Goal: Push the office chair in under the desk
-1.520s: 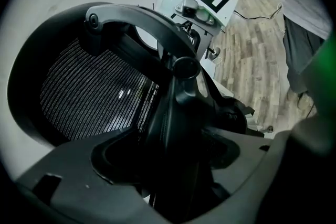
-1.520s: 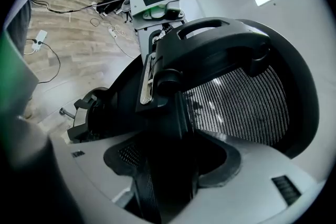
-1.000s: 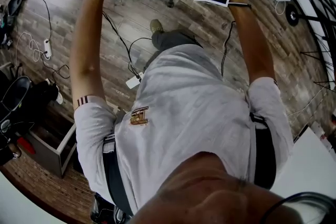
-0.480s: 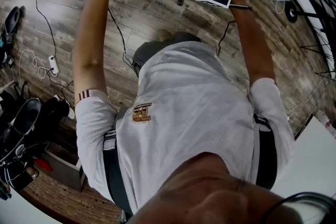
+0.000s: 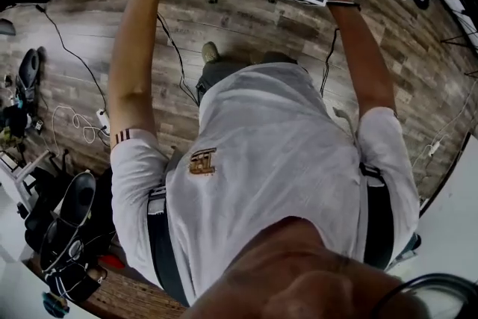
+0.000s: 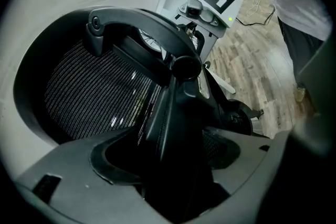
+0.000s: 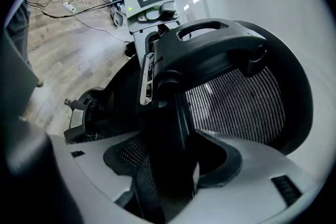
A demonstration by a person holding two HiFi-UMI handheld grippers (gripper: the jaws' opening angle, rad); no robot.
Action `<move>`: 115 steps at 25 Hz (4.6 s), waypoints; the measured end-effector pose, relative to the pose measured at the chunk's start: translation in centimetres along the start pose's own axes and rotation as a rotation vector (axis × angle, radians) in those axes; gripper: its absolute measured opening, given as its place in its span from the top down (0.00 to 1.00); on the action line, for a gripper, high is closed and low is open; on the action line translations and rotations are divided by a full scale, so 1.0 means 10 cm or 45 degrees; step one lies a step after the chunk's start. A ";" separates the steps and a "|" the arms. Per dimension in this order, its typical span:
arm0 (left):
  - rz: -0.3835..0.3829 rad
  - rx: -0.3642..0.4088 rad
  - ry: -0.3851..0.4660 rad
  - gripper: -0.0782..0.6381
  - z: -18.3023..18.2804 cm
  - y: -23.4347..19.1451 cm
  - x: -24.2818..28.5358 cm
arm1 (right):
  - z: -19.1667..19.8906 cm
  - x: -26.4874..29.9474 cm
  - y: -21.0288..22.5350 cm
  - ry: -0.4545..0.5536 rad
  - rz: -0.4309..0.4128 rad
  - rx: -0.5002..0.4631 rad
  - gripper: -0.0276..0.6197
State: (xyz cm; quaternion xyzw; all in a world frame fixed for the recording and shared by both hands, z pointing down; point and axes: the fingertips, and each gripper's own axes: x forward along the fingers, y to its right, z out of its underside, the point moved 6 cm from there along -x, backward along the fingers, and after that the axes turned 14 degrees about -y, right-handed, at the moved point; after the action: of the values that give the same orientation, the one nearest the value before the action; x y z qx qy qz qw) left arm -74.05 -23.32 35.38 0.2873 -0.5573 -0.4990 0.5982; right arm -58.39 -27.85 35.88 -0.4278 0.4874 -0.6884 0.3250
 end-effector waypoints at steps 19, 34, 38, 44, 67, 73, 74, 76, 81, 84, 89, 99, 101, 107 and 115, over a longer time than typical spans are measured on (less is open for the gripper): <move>0.054 0.090 0.199 0.41 1.14 -0.54 0.76 | -1.01 0.87 0.04 -0.223 0.028 0.074 0.55; 0.055 0.093 0.201 0.41 1.48 -0.92 1.40 | -1.27 1.60 0.24 -0.295 0.012 0.093 0.55; 0.069 0.099 0.177 0.41 1.56 -1.00 1.47 | -1.34 1.67 0.28 -0.271 0.013 0.087 0.55; 0.066 0.086 0.170 0.41 1.70 -1.10 1.58 | -1.48 1.79 0.32 -0.248 0.013 0.082 0.55; 0.067 -0.212 0.389 0.41 2.02 -1.28 0.62 | -1.79 1.17 0.49 -0.198 -0.107 0.371 0.55; 0.226 -0.626 0.559 0.41 1.92 -1.27 0.27 | -1.86 0.94 0.60 0.003 -0.262 0.786 0.55; 0.260 -0.704 0.595 0.41 1.90 -1.26 0.21 | -1.87 0.89 0.61 0.048 -0.296 0.879 0.55; 0.322 -0.851 0.660 0.45 1.87 -1.25 0.07 | -1.89 0.77 0.64 0.152 -0.365 1.074 0.57; 0.420 -1.102 0.770 0.63 1.75 -1.17 -0.17 | -1.90 0.53 0.63 0.417 -0.498 1.432 0.80; 0.421 -1.174 0.799 0.73 1.71 -1.15 -0.27 | -1.95 0.41 0.64 0.579 -0.562 1.528 0.86; 0.408 -1.293 0.826 0.84 1.68 -1.17 -0.35 | -2.06 0.28 0.61 0.756 -0.615 1.584 0.89; 0.439 -1.327 0.838 0.86 1.60 -1.01 -0.32 | -2.08 0.29 0.46 0.803 -0.642 1.600 0.91; 0.444 -1.328 0.839 0.86 1.59 -1.01 -0.31 | -2.09 0.31 0.47 0.802 -0.649 1.599 0.91; 0.460 -1.320 0.841 0.86 1.52 -1.02 -0.29 | -2.04 0.33 0.50 0.800 -0.661 1.595 0.91; 0.469 -1.307 0.838 0.86 1.45 -0.96 -0.27 | -1.97 0.36 0.46 0.808 -0.673 1.601 0.91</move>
State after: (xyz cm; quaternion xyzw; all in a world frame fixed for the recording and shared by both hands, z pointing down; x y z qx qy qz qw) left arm -90.26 -21.03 28.79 0.0017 -0.0746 -0.4773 0.8756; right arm -77.63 -24.60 29.35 -0.0455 -0.0462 -0.9823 0.1758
